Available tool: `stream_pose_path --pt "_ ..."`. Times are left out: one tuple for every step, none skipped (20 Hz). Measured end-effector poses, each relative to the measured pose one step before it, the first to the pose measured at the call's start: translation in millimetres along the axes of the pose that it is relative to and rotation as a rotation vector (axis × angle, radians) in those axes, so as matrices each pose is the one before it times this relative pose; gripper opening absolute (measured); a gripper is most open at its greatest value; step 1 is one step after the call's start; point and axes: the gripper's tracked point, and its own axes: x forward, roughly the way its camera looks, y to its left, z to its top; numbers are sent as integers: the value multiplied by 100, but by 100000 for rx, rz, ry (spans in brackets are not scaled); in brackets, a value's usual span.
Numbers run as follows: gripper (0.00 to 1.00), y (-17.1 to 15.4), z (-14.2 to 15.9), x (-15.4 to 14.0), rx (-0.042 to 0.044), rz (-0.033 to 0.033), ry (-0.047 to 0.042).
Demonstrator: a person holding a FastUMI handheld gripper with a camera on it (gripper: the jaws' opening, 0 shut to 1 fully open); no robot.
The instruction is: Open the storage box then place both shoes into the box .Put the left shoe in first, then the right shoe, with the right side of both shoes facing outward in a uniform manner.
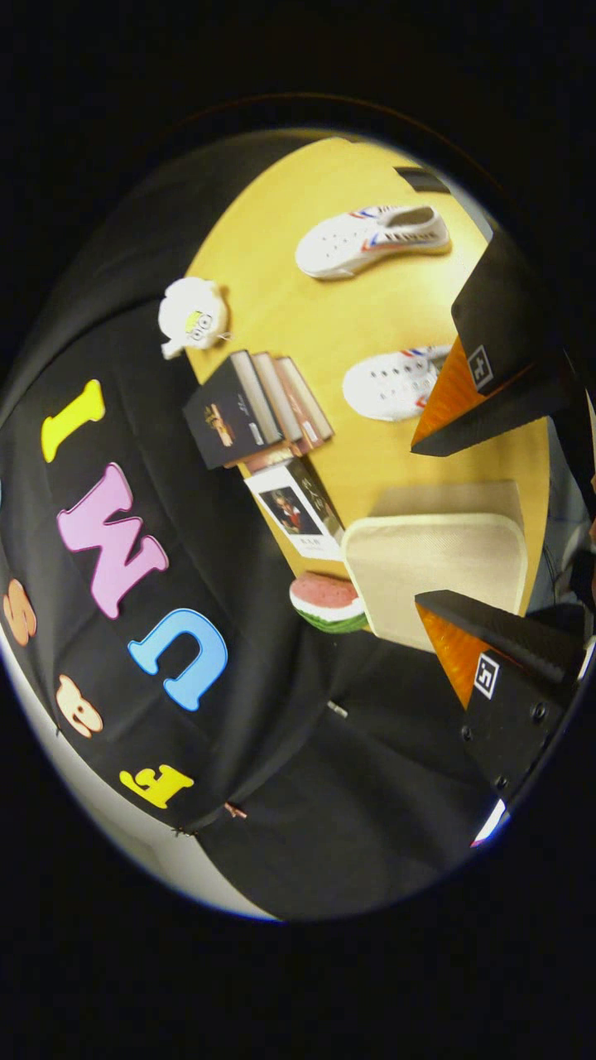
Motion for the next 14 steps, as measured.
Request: stream_pose_path --pt "98 392 -617 563 2978 4022 4382" --pt "98 98 -481 646 1975 3065 3364" --pt "98 -243 -537 723 1575 1893 2918" --pt "98 -383 -892 905 1885 1843 3835" --pt "98 -285 -1038 760 2945 2879 4127" --pt "98 -226 -725 530 2720 2207 3777" --pt "98 -670 -482 545 2634 419 3060" --pt "98 -880 -223 507 2338 106 2241" --pt "98 -599 -101 509 2588 568 1613" --pt "98 -251 -155 439 2861 1761 1854" --pt "98 -3 -259 300 2772 2529 2146" --pt "98 182 -187 352 2878 3189 2079" --pt "98 310 -153 495 2977 3911 2220" --pt "96 215 -146 505 3407 3601 2077"
